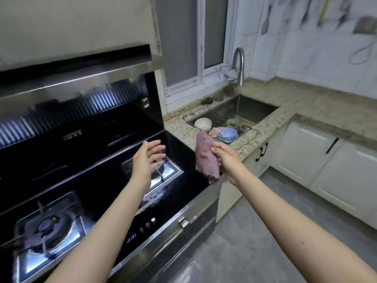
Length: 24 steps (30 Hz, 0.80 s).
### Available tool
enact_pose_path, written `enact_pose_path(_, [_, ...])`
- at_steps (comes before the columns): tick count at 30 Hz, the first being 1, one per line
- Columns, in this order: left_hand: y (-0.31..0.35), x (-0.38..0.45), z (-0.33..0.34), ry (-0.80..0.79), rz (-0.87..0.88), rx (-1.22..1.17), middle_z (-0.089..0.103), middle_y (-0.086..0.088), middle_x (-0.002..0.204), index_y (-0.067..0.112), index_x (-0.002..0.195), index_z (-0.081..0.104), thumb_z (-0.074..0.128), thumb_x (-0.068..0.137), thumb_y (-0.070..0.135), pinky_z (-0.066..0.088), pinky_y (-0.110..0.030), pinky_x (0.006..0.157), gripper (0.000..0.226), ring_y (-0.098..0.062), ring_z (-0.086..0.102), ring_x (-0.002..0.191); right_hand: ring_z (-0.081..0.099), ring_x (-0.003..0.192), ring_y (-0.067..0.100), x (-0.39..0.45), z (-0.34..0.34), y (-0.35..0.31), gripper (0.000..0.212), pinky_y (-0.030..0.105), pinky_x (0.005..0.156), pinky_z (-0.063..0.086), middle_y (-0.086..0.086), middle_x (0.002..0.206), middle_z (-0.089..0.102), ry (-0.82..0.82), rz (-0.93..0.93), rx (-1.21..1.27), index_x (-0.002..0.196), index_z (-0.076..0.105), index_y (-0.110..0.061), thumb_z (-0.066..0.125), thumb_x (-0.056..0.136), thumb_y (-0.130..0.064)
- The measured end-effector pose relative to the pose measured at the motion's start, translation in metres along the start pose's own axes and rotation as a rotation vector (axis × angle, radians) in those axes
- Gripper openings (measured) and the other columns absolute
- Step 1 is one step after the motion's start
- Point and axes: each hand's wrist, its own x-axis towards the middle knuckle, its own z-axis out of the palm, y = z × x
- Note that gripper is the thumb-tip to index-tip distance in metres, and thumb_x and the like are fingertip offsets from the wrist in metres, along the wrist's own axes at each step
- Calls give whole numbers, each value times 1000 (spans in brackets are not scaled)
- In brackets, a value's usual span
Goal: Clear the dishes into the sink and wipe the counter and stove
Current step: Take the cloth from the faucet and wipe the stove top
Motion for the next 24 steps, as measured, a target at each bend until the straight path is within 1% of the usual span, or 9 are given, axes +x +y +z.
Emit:
enact_pose_path(2, [-2,13,40,-20,13,5,68,1,93,19,97,63,27,101,37,50,-20,58,41,-10,64,68,52,45,-4,12,-40,-16,19,10,37,36,-12,60,62,38,-10,-6,92,61,-20,48,93,-6])
enact_pose_path(3, [-3,17,58,-33,16,7,68,1,93,18,99,63,26,101,37,50,-20,59,42,-9,64,67,54,52,-1,18,-57,-23,19,10,39,37,-10,68,63,56,-17,-17,93,61,-21,48,93,-7])
enact_pose_path(5, [-9,25,98,-70,16,14,67,0,93,16,102,61,25,101,36,48,-23,62,42,-11,62,69,58,68,5,31,-93,-35,22,15,48,42,-7,83,65,93,-34,-20,90,64,-24,49,93,-8])
enact_pose_path(7, [-15,32,137,-111,17,16,66,0,91,14,102,61,25,101,35,47,-22,61,42,-9,62,68,60,76,9,42,-127,-46,24,20,56,45,-4,89,66,134,-51,-6,86,66,-24,49,92,-8])
enact_pose_path(11, [-19,50,203,-173,28,2,67,0,88,12,101,61,26,101,32,46,-17,53,40,-1,61,54,58,70,9,63,-178,-66,22,15,49,44,-3,85,66,203,-75,2,88,65,-22,48,92,-7])
enact_pose_path(14, [-22,68,245,-229,20,-14,67,-1,88,15,94,62,30,99,31,46,-21,56,36,-5,64,59,58,69,8,81,-209,-78,20,14,47,45,-2,84,64,251,-91,41,100,63,-17,47,94,-7])
enact_pose_path(18, [-32,106,301,-278,10,-6,67,-2,90,12,102,62,26,102,33,46,-26,63,42,-16,61,72,57,72,8,117,-247,-93,21,12,45,43,-3,86,63,293,-95,26,90,61,-23,47,94,-8])
enact_pose_path(20, [-38,134,329,-293,-7,-3,68,-1,90,11,105,62,26,102,33,46,-28,65,42,-17,61,73,58,75,9,142,-265,-100,22,13,44,44,-3,88,64,305,-91,19,90,62,-23,46,95,-9])
enact_pose_path(24, [-48,186,375,-311,-2,-39,70,5,81,17,96,63,26,102,33,46,-18,52,40,-4,62,55,58,78,11,199,-296,-116,22,20,54,45,-2,91,65,333,-80,-3,92,64,-23,46,94,-10])
